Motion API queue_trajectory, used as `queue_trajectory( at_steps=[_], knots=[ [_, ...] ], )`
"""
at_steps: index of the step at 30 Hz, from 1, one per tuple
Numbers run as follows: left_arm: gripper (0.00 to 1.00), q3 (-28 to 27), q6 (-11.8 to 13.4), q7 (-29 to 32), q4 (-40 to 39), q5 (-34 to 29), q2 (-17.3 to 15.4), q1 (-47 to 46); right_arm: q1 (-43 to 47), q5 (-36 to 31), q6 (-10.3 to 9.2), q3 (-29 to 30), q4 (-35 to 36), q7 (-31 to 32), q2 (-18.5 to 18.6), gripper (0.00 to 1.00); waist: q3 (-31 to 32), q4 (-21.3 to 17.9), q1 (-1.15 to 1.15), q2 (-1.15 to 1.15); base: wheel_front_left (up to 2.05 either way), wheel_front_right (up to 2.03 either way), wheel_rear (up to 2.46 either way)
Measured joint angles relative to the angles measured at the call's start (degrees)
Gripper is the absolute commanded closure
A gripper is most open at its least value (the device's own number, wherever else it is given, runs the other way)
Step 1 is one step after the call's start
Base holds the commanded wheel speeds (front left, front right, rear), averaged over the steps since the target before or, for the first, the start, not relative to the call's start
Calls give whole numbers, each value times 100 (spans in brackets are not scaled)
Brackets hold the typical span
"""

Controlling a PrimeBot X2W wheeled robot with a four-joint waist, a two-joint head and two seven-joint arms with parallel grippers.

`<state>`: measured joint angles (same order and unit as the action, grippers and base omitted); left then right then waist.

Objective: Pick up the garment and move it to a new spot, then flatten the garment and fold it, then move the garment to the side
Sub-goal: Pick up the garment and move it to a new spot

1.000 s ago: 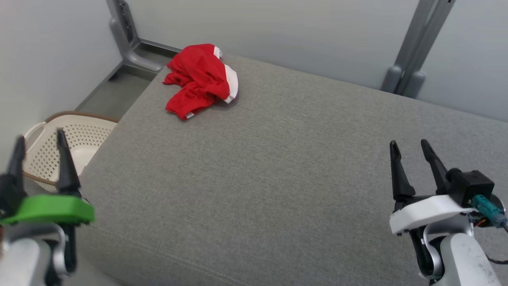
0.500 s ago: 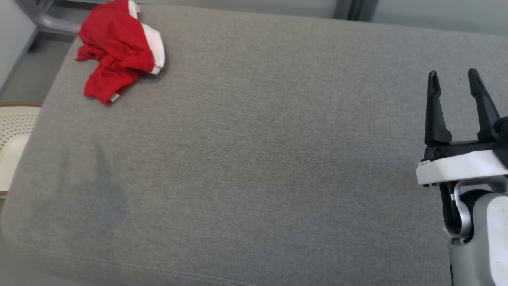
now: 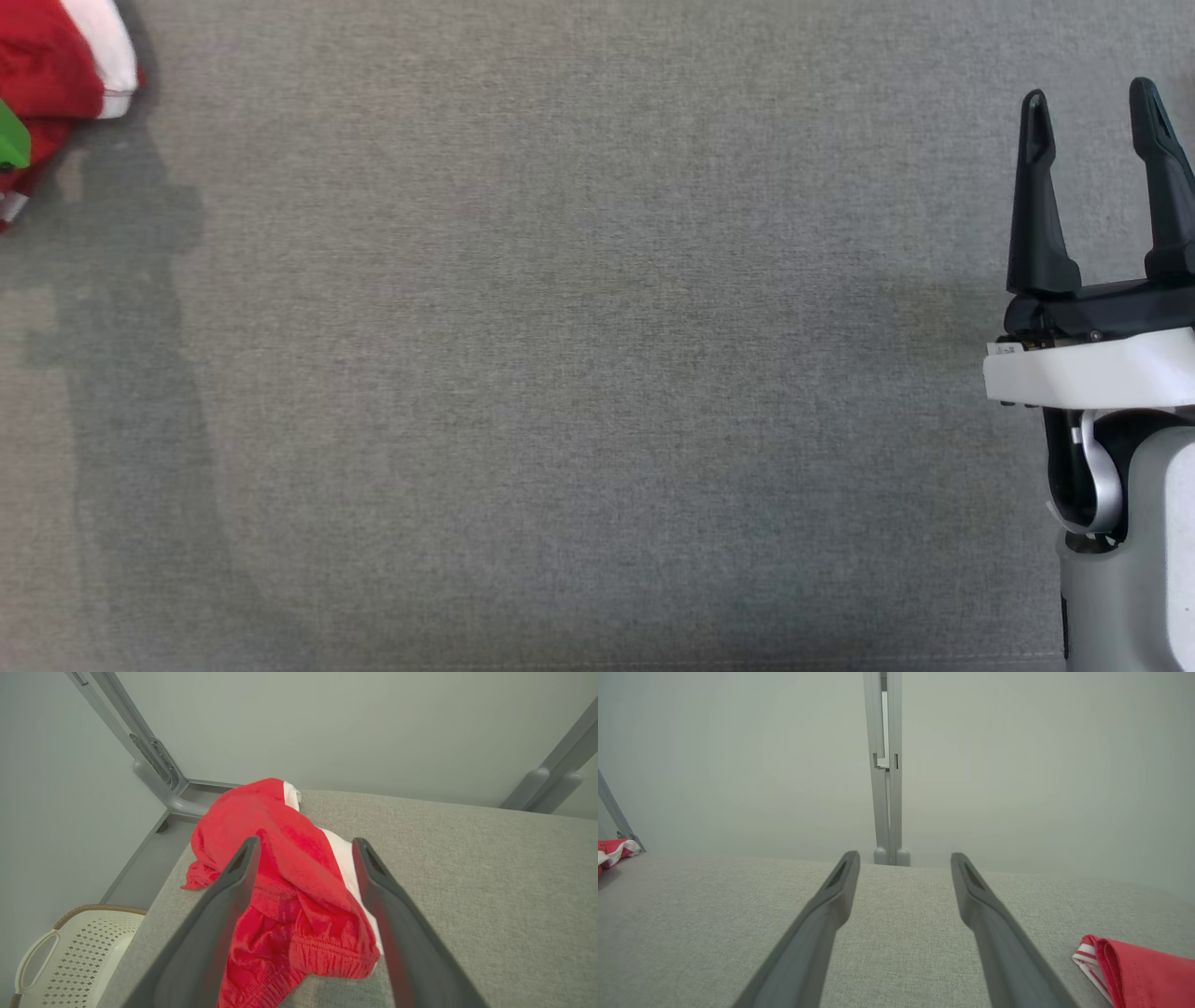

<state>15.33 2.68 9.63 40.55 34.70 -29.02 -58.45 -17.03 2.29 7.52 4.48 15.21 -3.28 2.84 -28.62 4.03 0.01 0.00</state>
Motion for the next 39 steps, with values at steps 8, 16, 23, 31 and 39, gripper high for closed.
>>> queue_trajectory(
  at_steps=[8, 16, 23, 31, 39],
  knots=[
    [0, 144, 36, 164, 980, 3, 156, -65, -19, 11, 0, 2, -59, -42, 2, 0, -499, -439, 0, 0, 0, 0, 0],
    [100, 133, 40, -232, 1314, -18, 68, -134, -62, 88, -1, -57, -307, -152, 0, 0, -377, -561, 0, 0, 0, 0, 0],
    [100, 354, -75, -517, 1330, -280, -76, -277, -5, 180, 0, -99, -710, -322, -1, 0, 81, -530, 0, 0, 0, 0, 0],
    [100, 834, -394, -421, 1174, -639, -145, -439, 329, 491, 0, -222, -1334, -594, -1, 0, 871, -545, 0, 0, 0, 0, 0],
    [100, 1458, -772, -192, 605, -922, 175, -588, 792, 748, 0, -349, -1833, -800, -3, 0, 1810, -667, -1, 0, 0, 0, 0]
  ],
)
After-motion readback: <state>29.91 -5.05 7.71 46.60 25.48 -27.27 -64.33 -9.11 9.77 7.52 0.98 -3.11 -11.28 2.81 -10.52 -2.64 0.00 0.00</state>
